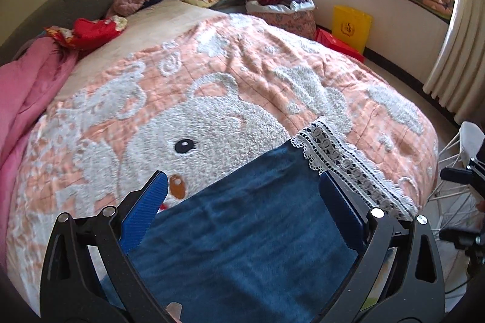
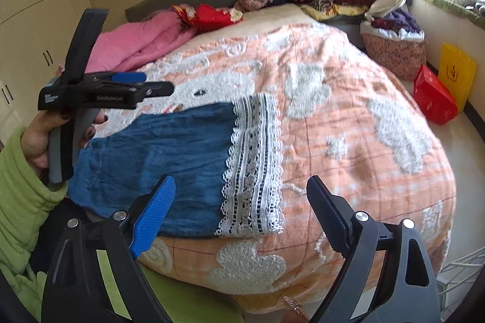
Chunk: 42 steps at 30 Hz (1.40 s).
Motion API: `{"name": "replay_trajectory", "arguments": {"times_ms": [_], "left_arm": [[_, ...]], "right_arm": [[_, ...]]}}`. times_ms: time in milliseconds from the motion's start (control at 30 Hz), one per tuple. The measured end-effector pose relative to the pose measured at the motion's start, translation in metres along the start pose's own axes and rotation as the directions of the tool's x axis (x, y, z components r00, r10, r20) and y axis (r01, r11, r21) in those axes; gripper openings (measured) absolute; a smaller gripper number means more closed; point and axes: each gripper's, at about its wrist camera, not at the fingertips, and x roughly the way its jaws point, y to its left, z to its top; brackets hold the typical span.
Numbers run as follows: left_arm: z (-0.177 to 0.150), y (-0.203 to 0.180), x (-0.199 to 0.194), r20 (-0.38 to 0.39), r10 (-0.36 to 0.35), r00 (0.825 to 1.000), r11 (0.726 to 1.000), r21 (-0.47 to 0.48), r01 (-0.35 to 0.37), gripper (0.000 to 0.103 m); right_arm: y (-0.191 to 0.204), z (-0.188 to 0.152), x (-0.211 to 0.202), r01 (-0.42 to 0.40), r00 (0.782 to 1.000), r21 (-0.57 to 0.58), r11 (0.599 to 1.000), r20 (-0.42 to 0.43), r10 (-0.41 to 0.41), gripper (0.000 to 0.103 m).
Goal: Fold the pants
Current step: 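Lower the left gripper onto the lace-trimmed edge and close it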
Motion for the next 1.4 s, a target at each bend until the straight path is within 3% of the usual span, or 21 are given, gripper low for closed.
{"name": "replay_trajectory", "arguments": {"times_ms": [233, 567, 733, 800, 933, 1000, 1067, 1233, 1333, 1400], "left_arm": [[0.001, -0.004, 0.048, -0.069, -0.054, 0.996, 0.998, 0.033, 0.057, 0.093], [0.004, -0.008, 0.086, -0.093, -0.121, 0.988, 0.991, 0.044, 0.125, 0.093], [0.004, -0.005, 0.103, -0.106, -0.163, 0.981, 0.986, 0.004, 0.165, 0.093], [0.002, -0.007, 0.108, -0.112, -0.183, 0.977, 0.983, -0.008, 0.183, 0.082], [0.001, -0.011, 0.108, -0.102, -0.202, 0.974, 0.979, -0.021, 0.201, 0.071], [0.001, -0.012, 0.104, -0.093, -0.234, 0.968, 0.972, -0.031, 0.232, 0.054], [0.002, -0.014, 0.102, -0.086, -0.259, 0.962, 0.966, -0.036, 0.257, 0.048], [0.000, -0.023, 0.109, -0.084, -0.252, 0.964, 0.968, -0.003, 0.253, 0.049], [-0.001, -0.028, 0.112, -0.074, -0.252, 0.965, 0.967, 0.013, 0.253, 0.054], [-0.001, -0.032, 0.114, -0.083, -0.232, 0.969, 0.971, 0.031, 0.235, 0.053]], "right_arm": [[-0.003, -0.005, 0.031, -0.006, 0.998, 0.021, 1.000, -0.069, 0.007, 0.088], [-0.009, -0.013, 0.058, 0.016, 0.992, 0.044, 0.999, -0.129, -0.010, 0.088], [-0.015, -0.017, 0.066, 0.026, 0.989, 0.077, 0.997, -0.150, -0.014, 0.088], [-0.018, -0.019, 0.071, 0.020, 0.987, 0.094, 0.995, -0.161, -0.004, 0.088], [-0.019, -0.021, 0.072, -0.006, 0.989, 0.112, 0.994, -0.146, 0.022, 0.088], [-0.019, -0.019, 0.071, -0.037, 0.990, 0.124, 0.992, -0.129, 0.053, 0.073], [-0.017, -0.018, 0.071, -0.052, 0.990, 0.113, 0.992, -0.123, 0.066, 0.072], [-0.021, -0.016, 0.081, -0.097, 0.988, 0.131, 0.987, -0.109, 0.111, 0.072], [-0.018, -0.015, 0.091, -0.123, 0.986, 0.112, 0.986, -0.095, 0.134, 0.071], [-0.017, -0.012, 0.095, -0.126, 0.986, 0.111, 0.986, -0.100, 0.137, 0.045]]}}
